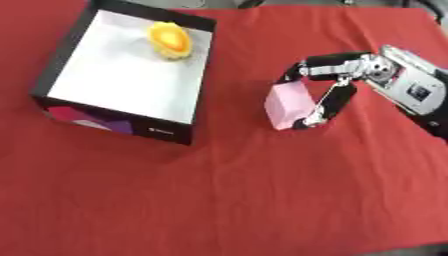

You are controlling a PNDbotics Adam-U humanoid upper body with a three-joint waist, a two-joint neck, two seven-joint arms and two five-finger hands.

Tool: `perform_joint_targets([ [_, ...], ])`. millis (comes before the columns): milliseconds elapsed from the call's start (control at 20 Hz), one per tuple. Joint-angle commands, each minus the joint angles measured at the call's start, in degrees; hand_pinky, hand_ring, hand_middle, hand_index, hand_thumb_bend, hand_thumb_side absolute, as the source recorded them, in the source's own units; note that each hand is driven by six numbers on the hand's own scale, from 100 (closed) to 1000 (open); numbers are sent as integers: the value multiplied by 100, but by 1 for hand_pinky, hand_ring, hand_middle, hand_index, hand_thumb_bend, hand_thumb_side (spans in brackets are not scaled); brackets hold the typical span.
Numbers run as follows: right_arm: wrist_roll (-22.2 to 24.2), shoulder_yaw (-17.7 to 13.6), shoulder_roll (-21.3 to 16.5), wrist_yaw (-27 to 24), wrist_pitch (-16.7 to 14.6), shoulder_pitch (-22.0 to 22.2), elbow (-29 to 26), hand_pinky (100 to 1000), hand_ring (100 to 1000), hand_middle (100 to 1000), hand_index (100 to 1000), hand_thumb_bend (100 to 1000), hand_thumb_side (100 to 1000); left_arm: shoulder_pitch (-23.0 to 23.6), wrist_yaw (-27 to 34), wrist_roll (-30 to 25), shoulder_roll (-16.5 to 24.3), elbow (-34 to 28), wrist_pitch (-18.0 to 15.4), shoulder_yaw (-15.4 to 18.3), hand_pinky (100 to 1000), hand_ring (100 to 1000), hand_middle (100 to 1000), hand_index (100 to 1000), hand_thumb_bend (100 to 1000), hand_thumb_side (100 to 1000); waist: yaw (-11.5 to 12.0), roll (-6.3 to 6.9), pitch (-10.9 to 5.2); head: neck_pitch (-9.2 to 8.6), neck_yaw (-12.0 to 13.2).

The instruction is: Pick up objects on the table and place them in the box.

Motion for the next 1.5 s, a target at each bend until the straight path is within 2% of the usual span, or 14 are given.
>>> perform_joint_targets([
  [50, -101, -62, -136, -93, 68, -69, -56, 907, 783, 693, 801, 452, 282, -29, 2, -23, 124, -32, 1, 63, 849, 718, 775, 777, 666, 629, -4, 112, -9, -54, -12],
  [150, -116, -57, -142, -113, 96, -64, -78, 907, 783, 693, 801, 452, 282, -29, 2, -25, 124, -31, 0, 64, 849, 718, 775, 777, 666, 629, -3, 111, -9, -53, -12],
  [200, -134, -81, -132, -133, 88, -82, -110, 894, 743, 578, 696, 425, 159, -19, -1, -24, 127, -29, -1, 68, 850, 720, 776, 778, 663, 629, -16, 115, -24, -46, 9],
  [350, -348, -373, -270, -356, -6, 24, -471, 887, 728, 558, 675, 380, 140, 18, -17, -13, 143, -26, -12, 94, 851, 720, 776, 778, 661, 629, -45, 108, -65, -24, 89],
  [450, -457, -537, -398, -543, 37, 125, -775, 885, 718, 547, 667, 344, 128, 25, -17, -14, 151, -24, -14, 94, 851, 720, 776, 778, 661, 629, -52, 99, -91, -19, 115],
  [650, -587, -874, -590, -917, 256, 140, -1372, 877, 704, 530, 654, 316, 100, 41, -22, -27, 178, -18, -16, 89, 852, 722, 777, 779, 657, 629, -71, 75, -145, -3, 115],
  [800, -726, -1074, -559, -1174, 487, -111, -1610, 870, 690, 517, 643, 317, 100, 54, -18, -32, 187, -11, -18, 86, 853, 722, 778, 779, 655, 630, -81, 68, -193, -7, 63],
  [950, -824, -1140, -363, -1447, 684, -533, -1721, 868, 685, 517, 643, 326, 100, 35, -9, -62, 208, -10, -20, 62, 853, 724, 778, 780, 653, 630, -58, 75, -268, 38, -59],
  [1150, -809, -1137, 204, -1613, 830, -1149, -1748, 867, 683, 515, 641, 321, 100, -86, 40, -169, 208, -16, -13, -39, 853, 726, 779, 781, 655, 630, 80, 107, -400, 114, -314],
  [1500, -593, -984, 1306, -1116, 961, -2253, -950, 857, 683, 523, 645, 357, 100, -357, 121, -297, 215, -37, -18, -141, 853, 731, 781, 783, 656, 630, 372, 103, -483, 167, -754],
])
